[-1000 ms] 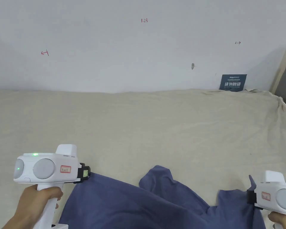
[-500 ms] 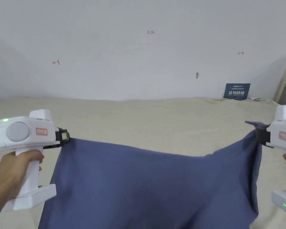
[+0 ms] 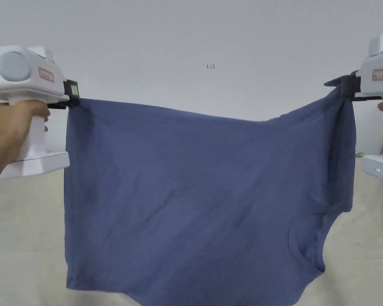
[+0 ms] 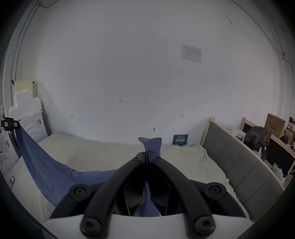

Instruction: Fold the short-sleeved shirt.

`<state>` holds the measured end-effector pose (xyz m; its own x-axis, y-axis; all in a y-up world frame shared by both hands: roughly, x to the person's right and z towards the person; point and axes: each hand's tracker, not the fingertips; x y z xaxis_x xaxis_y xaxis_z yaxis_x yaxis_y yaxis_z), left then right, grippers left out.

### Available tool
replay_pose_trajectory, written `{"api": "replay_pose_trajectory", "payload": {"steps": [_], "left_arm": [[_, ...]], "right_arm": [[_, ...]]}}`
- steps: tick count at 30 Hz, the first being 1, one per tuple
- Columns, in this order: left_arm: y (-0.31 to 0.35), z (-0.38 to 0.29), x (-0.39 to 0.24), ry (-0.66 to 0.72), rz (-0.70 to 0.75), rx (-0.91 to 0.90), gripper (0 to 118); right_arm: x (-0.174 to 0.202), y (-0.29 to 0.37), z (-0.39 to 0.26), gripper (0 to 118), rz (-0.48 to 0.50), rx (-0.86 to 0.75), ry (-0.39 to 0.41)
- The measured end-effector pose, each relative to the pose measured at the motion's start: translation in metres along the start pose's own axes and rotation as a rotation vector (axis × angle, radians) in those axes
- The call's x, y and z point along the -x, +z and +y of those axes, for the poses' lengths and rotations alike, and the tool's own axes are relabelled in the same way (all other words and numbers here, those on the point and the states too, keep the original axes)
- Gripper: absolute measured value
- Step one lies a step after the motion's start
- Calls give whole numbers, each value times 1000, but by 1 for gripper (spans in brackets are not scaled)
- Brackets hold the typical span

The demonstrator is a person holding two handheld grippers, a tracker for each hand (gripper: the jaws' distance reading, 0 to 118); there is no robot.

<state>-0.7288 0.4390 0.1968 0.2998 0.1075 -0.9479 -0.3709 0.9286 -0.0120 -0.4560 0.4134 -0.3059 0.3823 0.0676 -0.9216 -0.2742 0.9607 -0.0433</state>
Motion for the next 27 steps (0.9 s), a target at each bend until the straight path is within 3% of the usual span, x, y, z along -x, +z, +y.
{"api": "replay_pose_trajectory", "payload": {"steps": [2, 3, 4, 10, 14, 21, 27], "left_arm": [[-6, 23, 0, 2, 15, -29, 0], [-5, 32, -1, -1, 11, -42, 0], [-5, 40, -3, -8, 14, -54, 0], [4, 61, -7, -19, 10, -120, 0], [-3, 40, -8, -37, 5, -105, 0], [-32, -39, -15, -54, -17, 22, 0], [-49, -121, 2, -73, -26, 156, 0]], "right_arm": [[0, 2, 0, 0, -14, -37, 8], [6, -10, 61, 0, -20, -62, 20], [7, -13, 81, 0, -24, -69, 24], [1, -28, 133, 0, -31, -138, 9], [23, -2, 117, 0, -27, -124, 9], [14, -44, 50, 0, -16, -4, 29], [8, -67, -35, 0, 3, 127, -19]]}}
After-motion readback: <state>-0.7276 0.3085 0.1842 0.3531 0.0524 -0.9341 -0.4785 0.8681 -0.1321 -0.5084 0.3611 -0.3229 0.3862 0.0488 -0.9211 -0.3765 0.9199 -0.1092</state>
